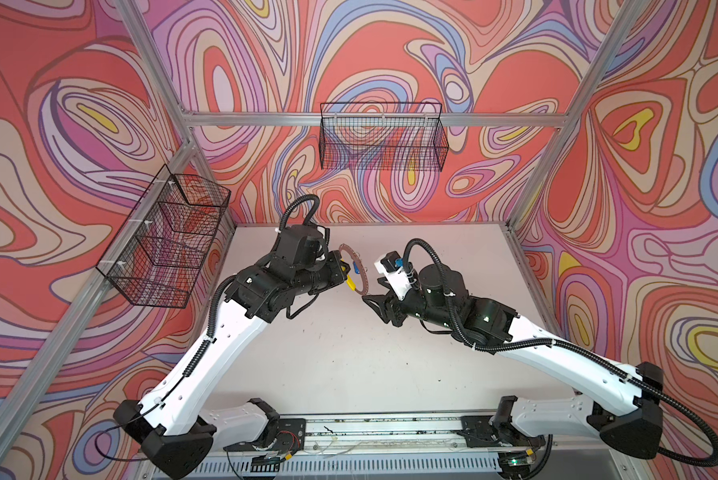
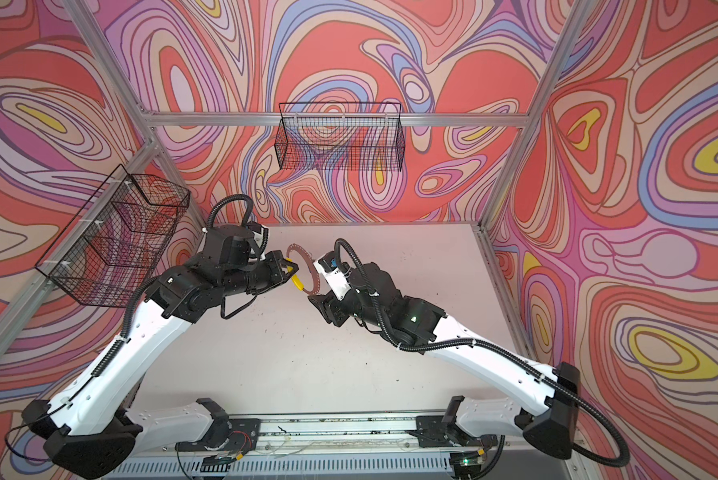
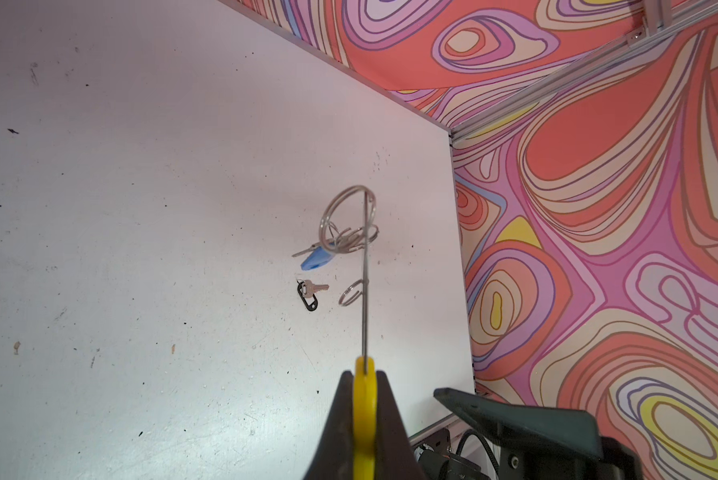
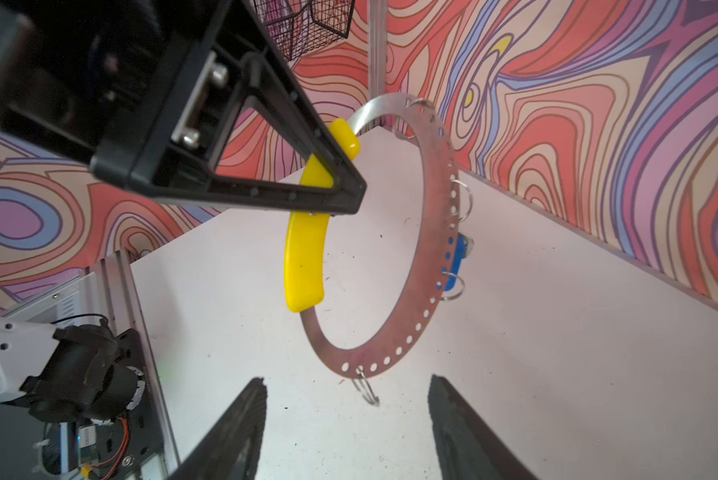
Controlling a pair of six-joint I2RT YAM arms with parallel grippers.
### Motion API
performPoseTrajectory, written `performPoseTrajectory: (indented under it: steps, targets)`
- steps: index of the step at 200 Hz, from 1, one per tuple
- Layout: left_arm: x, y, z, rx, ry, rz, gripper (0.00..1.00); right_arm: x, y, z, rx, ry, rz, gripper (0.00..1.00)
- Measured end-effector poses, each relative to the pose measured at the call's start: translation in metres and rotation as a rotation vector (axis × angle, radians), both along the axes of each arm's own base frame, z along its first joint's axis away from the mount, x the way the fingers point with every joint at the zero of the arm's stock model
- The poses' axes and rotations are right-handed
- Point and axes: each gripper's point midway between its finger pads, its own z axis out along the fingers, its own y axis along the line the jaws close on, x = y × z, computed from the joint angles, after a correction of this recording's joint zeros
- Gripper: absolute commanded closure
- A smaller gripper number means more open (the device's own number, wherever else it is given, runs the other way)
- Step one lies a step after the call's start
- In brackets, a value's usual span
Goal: Put the keys on the keyring
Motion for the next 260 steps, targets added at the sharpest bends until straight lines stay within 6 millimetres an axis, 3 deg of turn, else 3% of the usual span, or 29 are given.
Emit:
performPoseTrajectory:
  steps: [122, 168, 226, 260]
  targets:
    - [-0.006, 0.014, 0.016, -0.007, -0.062, 0.04, 1.0, -0.002, -0.003, 0.009, 0.018, -0.018, 0.0, 0.44]
    - [-0.014, 0.007, 0.024, -0.02, -0.099, -0.125, 1.0, -0.001, -0.009, 0.019, 0.07, 0.016, 0.025, 0.45]
    - [-0.038, -0.002, 0.051, -0.047, -0.17, -0.353, 1.0, 0.02, -0.05, 0.06, 0.216, 0.041, 0.001, 0.43]
    - [-0.047, -0.01, 0.056, -0.066, -0.177, -0.435, 1.0, 0.016, -0.051, 0.069, 0.258, 0.063, 0.052, 0.41]
